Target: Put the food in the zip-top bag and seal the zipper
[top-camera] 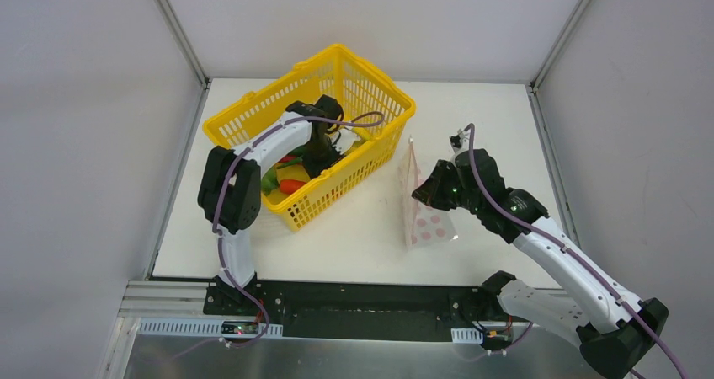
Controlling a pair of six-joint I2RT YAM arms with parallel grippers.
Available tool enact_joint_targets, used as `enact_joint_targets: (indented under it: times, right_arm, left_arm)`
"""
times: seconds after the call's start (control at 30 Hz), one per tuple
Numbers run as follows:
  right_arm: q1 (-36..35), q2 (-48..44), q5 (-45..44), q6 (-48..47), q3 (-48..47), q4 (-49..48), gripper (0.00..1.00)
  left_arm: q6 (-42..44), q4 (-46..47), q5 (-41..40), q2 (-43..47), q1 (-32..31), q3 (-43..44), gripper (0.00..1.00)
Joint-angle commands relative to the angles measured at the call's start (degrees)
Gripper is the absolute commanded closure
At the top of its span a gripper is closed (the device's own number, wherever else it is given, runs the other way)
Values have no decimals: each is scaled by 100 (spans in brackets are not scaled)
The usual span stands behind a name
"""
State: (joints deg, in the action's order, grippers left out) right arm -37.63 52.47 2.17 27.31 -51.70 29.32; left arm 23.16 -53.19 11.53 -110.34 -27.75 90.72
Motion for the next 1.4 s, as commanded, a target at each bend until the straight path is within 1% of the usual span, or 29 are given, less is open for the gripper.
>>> enact_joint_targets:
  times: [0.0, 0.33, 0.47, 0.53, 0.63, 0.73, 0.83, 0.9, 1.0, 1.1, 1.2, 1.27, 1.37]
  right_arm:
    - [27, -89, -24, -86, 70, -169, 92]
    - [36, -95, -35, -121, 73, -172, 91]
    - [36, -104, -42, -121, 70, -173, 91]
    - [36, -82, -35, -129, 64, -172, 91]
    - [36, -33, 5, -117, 55, -181, 91]
    - [44, 43, 89, -104, 46, -190, 91]
    - [45, 94, 91, -62, 142, -227, 90]
    - [45, 116, 99, 52, 365, -380, 86]
    - [51, 309, 387, 393, 835, -806, 82]
    - [54, 578, 868, 843, 1250, -1328, 71]
    - [53, 753, 1061, 1237, 1689, -1975, 68]
    - [53, 853, 1060, 1432, 1876, -2280, 60]
    - [53, 972, 1034, 1678, 2101, -2642, 58]
  left_arm:
    - [284, -756, 54, 46, -18, -161, 44]
    - [80, -456, -549, -594, -129, -271, 43]
    - [2, -179, -803, -687, -143, -520, 43]
    - [-21, -43, -853, -620, -163, -598, 43]
    - [-13, 266, -839, -317, -187, -725, 41]
    - [50, -15, -992, -336, -187, -380, 41]
    - [137, -42, -1120, -232, -187, -333, 41]
    - [129, 42, -1119, -99, -187, -408, 41]
    - [-126, 288, -1284, 213, -179, -579, 40]
    - [-451, 739, -1366, 722, -179, -872, 37]
    - [-772, 922, -1479, 1177, -178, -959, 35]
    - [-949, 976, -1668, 1427, -178, -987, 30]
    - [-1095, 1018, -1968, 1791, -179, -1109, 28]
